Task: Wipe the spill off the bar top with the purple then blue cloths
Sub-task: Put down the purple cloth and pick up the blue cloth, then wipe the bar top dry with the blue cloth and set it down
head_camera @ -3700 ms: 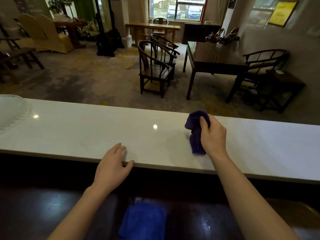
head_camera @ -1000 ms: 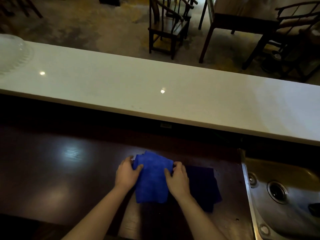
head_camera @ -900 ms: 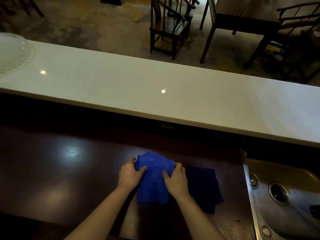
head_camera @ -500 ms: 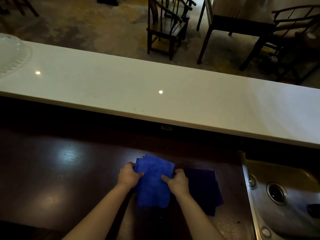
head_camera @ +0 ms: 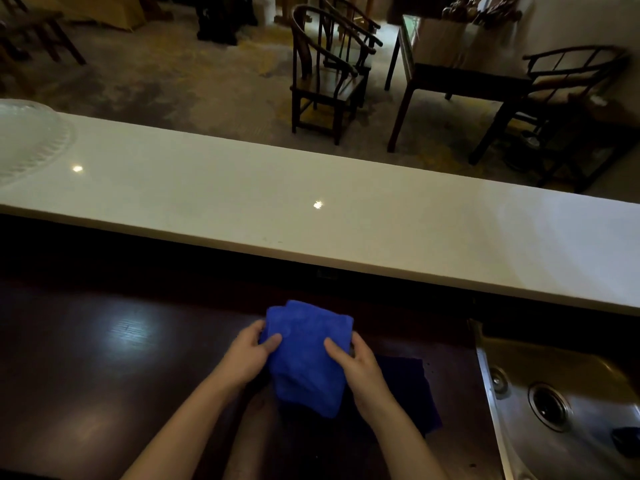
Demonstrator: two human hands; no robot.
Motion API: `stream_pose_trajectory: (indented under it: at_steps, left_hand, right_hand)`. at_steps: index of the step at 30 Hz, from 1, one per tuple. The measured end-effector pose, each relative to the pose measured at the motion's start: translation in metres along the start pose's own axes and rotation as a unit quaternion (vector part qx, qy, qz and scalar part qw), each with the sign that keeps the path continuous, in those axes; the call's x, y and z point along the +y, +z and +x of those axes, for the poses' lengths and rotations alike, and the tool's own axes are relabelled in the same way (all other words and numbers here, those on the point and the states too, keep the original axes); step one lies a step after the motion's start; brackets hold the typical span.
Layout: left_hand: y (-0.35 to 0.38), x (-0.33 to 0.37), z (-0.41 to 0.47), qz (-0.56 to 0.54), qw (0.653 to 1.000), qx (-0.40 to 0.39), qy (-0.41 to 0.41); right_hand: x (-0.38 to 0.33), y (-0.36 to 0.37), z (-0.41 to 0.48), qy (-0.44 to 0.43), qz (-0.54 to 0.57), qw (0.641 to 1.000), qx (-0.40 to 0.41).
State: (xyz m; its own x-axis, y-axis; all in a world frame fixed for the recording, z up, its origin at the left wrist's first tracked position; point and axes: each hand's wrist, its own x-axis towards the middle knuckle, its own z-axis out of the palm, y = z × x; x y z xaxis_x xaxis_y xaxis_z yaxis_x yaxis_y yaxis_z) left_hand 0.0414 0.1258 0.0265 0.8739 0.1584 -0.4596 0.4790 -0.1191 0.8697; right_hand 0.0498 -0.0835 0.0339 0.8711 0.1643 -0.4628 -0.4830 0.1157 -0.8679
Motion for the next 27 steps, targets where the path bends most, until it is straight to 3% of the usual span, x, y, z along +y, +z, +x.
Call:
stream_pose_trajectory:
  at_steps: [3, 11, 20, 27]
  left_hand:
    - [-0.003, 0.029, -0.013, -0.058, 0.994, -0.014, 0.09]
    - [-0.003, 0.121, -0.036, -0.036, 0.962, -0.021, 0.271]
    - [-0.011, 0.162, -0.006, 0.051, 0.945, 0.117, 0.3]
    - [-0.027, 0.141, 0.019, 0.35, 0.884, 0.172, 0.257]
  right_hand:
    - [-0.034, 0.003, -0.012, -0.036, 0.083, 0.994, -0.054]
    - [-0.119, 0.01, -0.037, -0.051, 0.188, 0.967, -0.167]
    - [-0.172, -0.003, -0.033, -0.082, 0.213, 0.968, -0.104]
    - [-0.197, -0.043, -0.025, -0.176, 0.179, 0.968, 0.009]
